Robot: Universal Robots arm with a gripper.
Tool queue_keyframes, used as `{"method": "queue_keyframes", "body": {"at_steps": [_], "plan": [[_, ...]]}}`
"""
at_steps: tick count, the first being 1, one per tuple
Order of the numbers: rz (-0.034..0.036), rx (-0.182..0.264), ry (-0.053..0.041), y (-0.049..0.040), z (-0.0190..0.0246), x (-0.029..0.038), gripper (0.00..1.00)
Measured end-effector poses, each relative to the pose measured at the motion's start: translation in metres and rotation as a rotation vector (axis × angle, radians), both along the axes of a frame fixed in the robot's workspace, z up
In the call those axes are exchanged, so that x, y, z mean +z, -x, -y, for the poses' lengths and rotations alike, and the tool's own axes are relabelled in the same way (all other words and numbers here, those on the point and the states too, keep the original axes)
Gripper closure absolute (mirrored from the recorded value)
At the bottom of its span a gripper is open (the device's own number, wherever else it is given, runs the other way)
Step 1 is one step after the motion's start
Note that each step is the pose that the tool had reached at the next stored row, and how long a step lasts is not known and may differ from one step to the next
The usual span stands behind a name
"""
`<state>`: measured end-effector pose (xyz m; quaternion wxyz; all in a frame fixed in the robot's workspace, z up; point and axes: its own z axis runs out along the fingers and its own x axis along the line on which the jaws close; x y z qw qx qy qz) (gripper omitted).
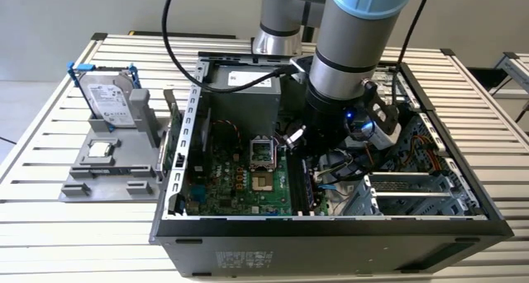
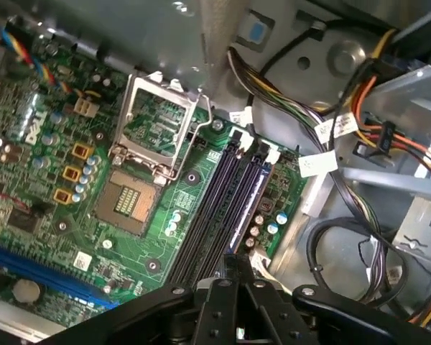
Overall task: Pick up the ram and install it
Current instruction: 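Press down the ram until it locks into place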
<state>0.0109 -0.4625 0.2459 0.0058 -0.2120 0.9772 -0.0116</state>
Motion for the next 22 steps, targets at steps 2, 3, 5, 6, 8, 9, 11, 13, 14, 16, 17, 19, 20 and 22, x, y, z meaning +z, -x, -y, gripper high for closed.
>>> {"method": "queue_keyframes", "body": {"at_steps": [2, 3, 5, 6, 8, 9, 11, 13, 14, 16, 17, 19, 20, 22], "plan": [[-0.0002, 0.036, 0.0001, 0.0000, 0.0000, 0.0000, 1.00], [-0.0002, 0.054, 0.0001, 0.0000, 0.0000, 0.0000, 1.00], [-0.0004, 0.090, 0.0000, 0.0000, -0.0001, 0.0000, 1.00], [-0.0005, 0.108, 0.0000, 0.0000, -0.0001, 0.0000, 1.00], [-0.0007, 0.144, 0.0001, 0.0000, -0.0001, 0.0000, 1.00], [-0.0007, 0.161, 0.0001, 0.0000, -0.0002, 0.0000, 1.00], [-0.0011, 0.197, 0.0000, 0.0000, -0.0002, 0.0000, 1.00], [-0.0015, 0.234, 0.0001, 0.0000, -0.0002, 0.0000, 1.00], [-0.0017, 0.251, 0.0001, 0.0000, -0.0002, 0.0000, 1.00], [-0.0021, 0.289, 0.0000, 0.0000, -0.0002, 0.0000, 1.00], [-0.0022, 0.306, 0.0000, 0.0000, -0.0002, 0.0000, 1.00], [-0.0025, 0.338, 0.0000, 0.0000, -0.0002, 0.0000, 1.00], [-0.0028, 0.355, 0.0000, 0.0000, -0.0002, 0.0000, 1.00], [-0.0035, 0.391, 0.0000, 0.0000, -0.0002, 0.0000, 1.00]]}}
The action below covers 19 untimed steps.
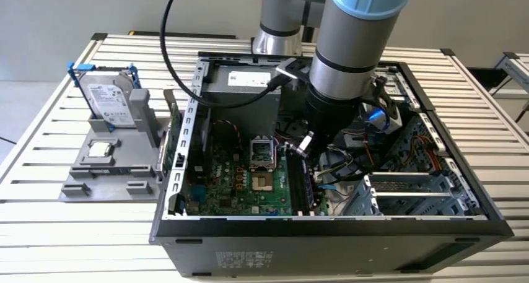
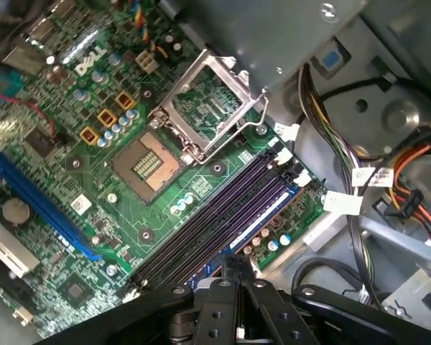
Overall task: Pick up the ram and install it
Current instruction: 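Press down the ram until it locks into place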
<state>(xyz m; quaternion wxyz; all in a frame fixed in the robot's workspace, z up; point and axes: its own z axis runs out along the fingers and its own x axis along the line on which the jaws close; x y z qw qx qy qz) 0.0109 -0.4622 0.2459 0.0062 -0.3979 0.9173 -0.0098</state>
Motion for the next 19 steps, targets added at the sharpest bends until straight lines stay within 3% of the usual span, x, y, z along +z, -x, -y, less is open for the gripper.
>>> {"method": "queue_keyframes", "body": {"at_steps": [19], "plan": [[-0.0040, 0.326, 0.0001, 0.0000, -0.0001, 0.0000, 1.00]]}}
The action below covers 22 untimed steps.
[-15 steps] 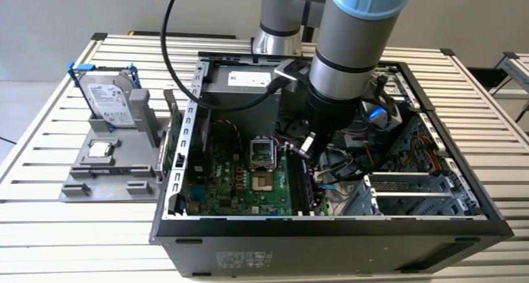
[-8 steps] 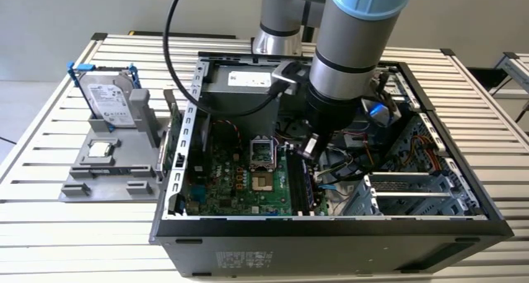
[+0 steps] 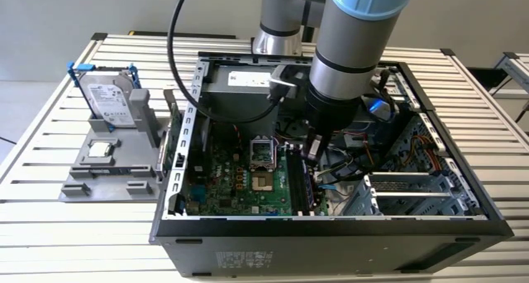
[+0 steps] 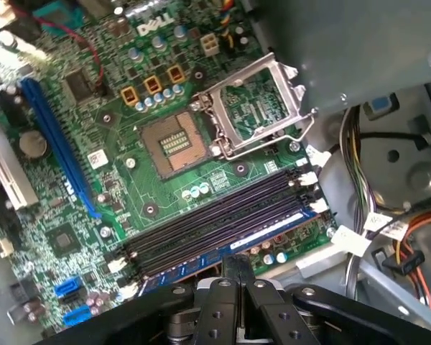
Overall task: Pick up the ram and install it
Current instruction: 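Press down the ram until it locks into place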
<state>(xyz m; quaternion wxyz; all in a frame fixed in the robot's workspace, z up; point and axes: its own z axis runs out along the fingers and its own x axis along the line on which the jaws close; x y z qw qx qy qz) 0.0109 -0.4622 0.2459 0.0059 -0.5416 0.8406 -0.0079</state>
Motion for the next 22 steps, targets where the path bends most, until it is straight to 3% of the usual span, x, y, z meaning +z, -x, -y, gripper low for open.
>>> {"method": "queue_keyframes", "body": {"at_steps": [22], "plan": [[-0.0003, 0.372, 0.0001, 0.0001, 0.0000, -0.0005, 1.00]]}}
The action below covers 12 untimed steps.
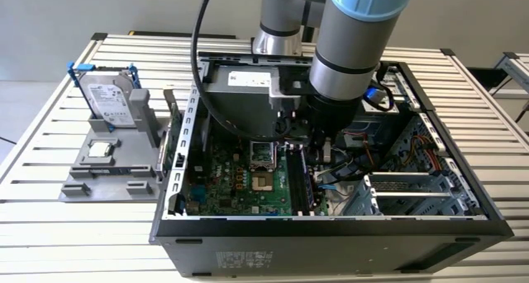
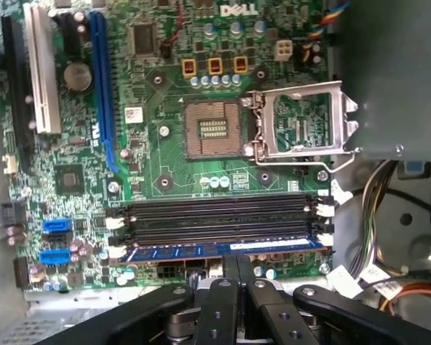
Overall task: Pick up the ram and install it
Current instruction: 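Press down the ram until it locks into place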
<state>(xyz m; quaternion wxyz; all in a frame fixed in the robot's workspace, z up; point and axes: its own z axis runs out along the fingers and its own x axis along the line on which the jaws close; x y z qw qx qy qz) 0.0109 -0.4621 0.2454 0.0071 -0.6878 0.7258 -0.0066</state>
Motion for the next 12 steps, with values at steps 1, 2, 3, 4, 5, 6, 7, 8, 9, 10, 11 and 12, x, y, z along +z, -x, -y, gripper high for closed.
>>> {"method": "queue_keyframes", "body": {"at_steps": [1, 2, 3, 4, 5, 6, 7, 8, 9, 10, 11, 12], "plan": [[0.0000, 0.016, 0.0000, 0.0001, 0.0000, -0.0001, 1.00], [0.0000, 0.030, -0.0001, 0.0003, 0.0000, -0.0001, 1.00], [0.0000, 0.035, 0.0000, 0.0004, 0.0000, -0.0001, 1.00], [0.0000, 0.035, -0.0001, 0.0004, 0.0000, -0.0001, 1.00], [0.0000, 0.035, -0.0001, 0.0005, 0.0000, -0.0001, 1.00], [0.0000, 0.035, -0.0001, 0.0005, 0.0000, -0.0001, 1.00], [0.0000, 0.035, -0.0001, 0.0005, 0.0000, -0.0002, 1.00], [0.0000, 0.035, -0.0001, 0.0007, 0.0001, -0.0004, 1.00], [0.0000, 0.035, -0.0002, 0.0007, 0.0000, -0.0010, 1.00], [0.0000, 0.035, -0.0001, 0.0008, 0.0000, -0.0015, 1.00], [0.0000, 0.035, -0.0001, 0.0008, 0.0000, -0.0023, 1.00], [0.0000, 0.035, -0.0001, 0.0008, 0.0000, -0.0033, 1.00]]}}
